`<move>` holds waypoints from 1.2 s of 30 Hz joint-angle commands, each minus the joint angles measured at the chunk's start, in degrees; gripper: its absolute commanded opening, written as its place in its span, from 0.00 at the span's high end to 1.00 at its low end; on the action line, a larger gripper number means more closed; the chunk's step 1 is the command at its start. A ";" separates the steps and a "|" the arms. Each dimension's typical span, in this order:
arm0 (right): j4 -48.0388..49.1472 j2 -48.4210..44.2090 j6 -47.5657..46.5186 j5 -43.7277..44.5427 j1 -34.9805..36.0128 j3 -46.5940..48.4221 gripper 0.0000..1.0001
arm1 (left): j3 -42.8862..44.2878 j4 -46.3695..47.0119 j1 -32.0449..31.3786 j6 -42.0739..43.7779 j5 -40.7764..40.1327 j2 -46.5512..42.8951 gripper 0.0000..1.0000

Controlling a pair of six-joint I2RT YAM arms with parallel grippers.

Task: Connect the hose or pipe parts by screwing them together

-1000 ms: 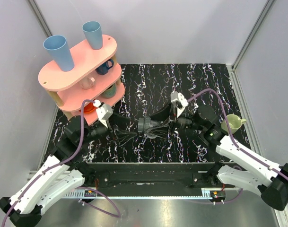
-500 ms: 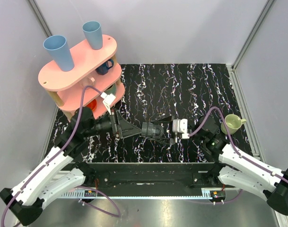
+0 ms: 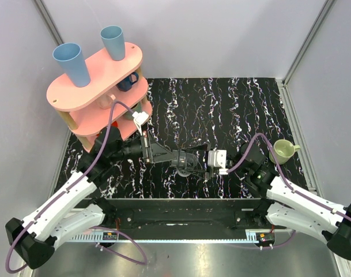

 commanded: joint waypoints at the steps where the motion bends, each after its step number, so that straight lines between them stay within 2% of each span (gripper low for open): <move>1: 6.84 0.40 3.80 1.35 0.60 0.88 1.00 | -4.00 11.80 0.10 -2.93 4.60 -0.88 0.81; 4: 11.58 0.75 6.78 2.22 0.52 -0.35 1.00 | -5.94 14.44 0.02 -1.71 5.39 -1.14 0.93; 5: 12.56 0.93 8.27 2.93 0.60 -0.36 1.00 | -6.29 15.05 -0.07 -0.40 5.65 -1.49 0.99; 6: 12.92 1.02 11.59 3.54 0.60 -0.01 1.00 | -7.16 15.15 -0.07 3.44 5.66 -1.84 1.00; 14: 7.56 4.09 29.09 5.84 0.60 7.11 1.00 | -15.07 22.52 0.02 26.93 3.55 -9.49 1.00; 17: 9.23 4.18 36.13 4.26 0.52 6.94 1.00 | -16.93 24.73 0.02 35.63 5.65 -10.28 1.00; 18: 9.23 4.36 39.37 3.90 0.43 7.11 1.00 | -16.93 24.03 0.02 40.87 6.96 -10.20 1.00; 21: 3.90 6.20 46.05 0.58 0.26 10.18 1.00 | -16.67 22.53 -0.16 50.28 9.94 -9.41 1.00; 23: 3.00 8.04 49.58 -1.01 0.08 12.20 1.00 | -17.01 23.84 -0.33 54.26 11.89 -9.49 1.00; 24: 2.99 8.48 53.25 -2.15 -0.01 12.47 1.00 | -17.28 23.76 -0.51 59.24 12.42 -9.75 1.00; 28: 5.45 9.19 62.67 -3.74 -0.89 11.78 1.00 | -17.11 20.08 -0.95 71.92 10.06 -11.07 1.00; 30: 9.38 9.19 68.37 -5.75 -1.85 10.98 1.00 | -16.06 15.08 -1.04 78.93 8.04 -10.90 1.00; 33: 15.53 9.28 75.07 -7.69 -3.00 9.05 1.00 | -15.18 13.65 -1.04 80.48 4.01 -10.99 1.00; 34: 16.08 9.10 75.34 -7.87 -3.09 8.44 1.00 | -14.65 13.65 -1.04 79.52 3.20 -11.42 0.90; 36: 14.52 7.70 70.45 -6.22 -3.09 7.56 1.00 | -13.25 14.26 -1.04 73.75 0.14 -11.95 0.61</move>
